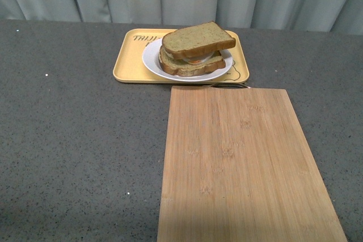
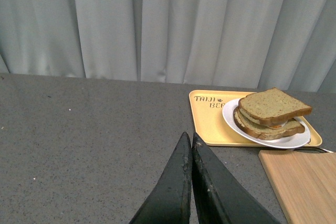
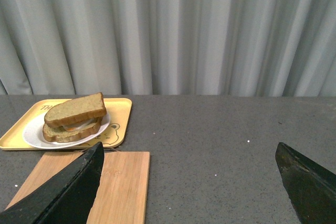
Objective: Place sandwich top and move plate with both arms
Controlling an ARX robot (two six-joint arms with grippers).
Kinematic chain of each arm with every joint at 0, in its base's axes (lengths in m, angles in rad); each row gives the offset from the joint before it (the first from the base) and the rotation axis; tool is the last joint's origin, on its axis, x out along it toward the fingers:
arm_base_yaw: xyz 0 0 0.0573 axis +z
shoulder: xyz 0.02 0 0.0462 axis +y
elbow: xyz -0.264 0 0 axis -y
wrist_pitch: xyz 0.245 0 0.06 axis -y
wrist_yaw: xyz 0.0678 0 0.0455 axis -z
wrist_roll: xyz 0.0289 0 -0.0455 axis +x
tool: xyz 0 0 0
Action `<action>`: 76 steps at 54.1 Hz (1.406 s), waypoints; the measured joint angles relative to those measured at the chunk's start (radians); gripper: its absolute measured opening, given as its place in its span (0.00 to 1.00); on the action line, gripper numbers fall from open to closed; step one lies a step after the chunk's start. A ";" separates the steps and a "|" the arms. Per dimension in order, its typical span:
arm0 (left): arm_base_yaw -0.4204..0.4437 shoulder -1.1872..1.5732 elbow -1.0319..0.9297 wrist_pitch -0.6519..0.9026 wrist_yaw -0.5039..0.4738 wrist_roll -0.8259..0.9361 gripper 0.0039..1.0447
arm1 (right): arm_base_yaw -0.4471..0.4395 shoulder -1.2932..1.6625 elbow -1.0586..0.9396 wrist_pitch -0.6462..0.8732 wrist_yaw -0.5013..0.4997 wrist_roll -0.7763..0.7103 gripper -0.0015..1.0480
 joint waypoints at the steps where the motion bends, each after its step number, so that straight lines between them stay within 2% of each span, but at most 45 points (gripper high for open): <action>1: 0.000 -0.006 0.000 -0.006 0.000 0.000 0.03 | 0.000 0.000 0.000 0.000 0.000 0.000 0.91; 26: 0.000 -0.211 0.000 -0.204 0.000 0.000 0.03 | 0.000 0.000 0.000 0.000 0.000 0.000 0.91; 50: 0.000 -0.323 0.000 -0.315 0.000 0.000 0.03 | 0.000 0.000 0.000 0.000 0.000 0.000 0.91; 55: 0.000 -0.430 0.000 -0.457 0.001 0.000 0.03 | 0.000 0.000 0.000 0.000 0.000 0.000 0.91; 59: 0.000 -0.486 0.000 -0.488 0.000 0.000 0.03 | 0.000 0.000 0.000 0.000 0.000 0.000 0.91; 63: 0.000 -0.492 0.000 -0.491 0.000 0.000 0.12 | 0.000 0.000 0.000 0.000 0.000 0.000 0.91; 76: 0.000 -0.494 0.000 -0.492 0.000 0.000 0.52 | 0.000 0.000 0.000 0.000 0.000 0.000 0.91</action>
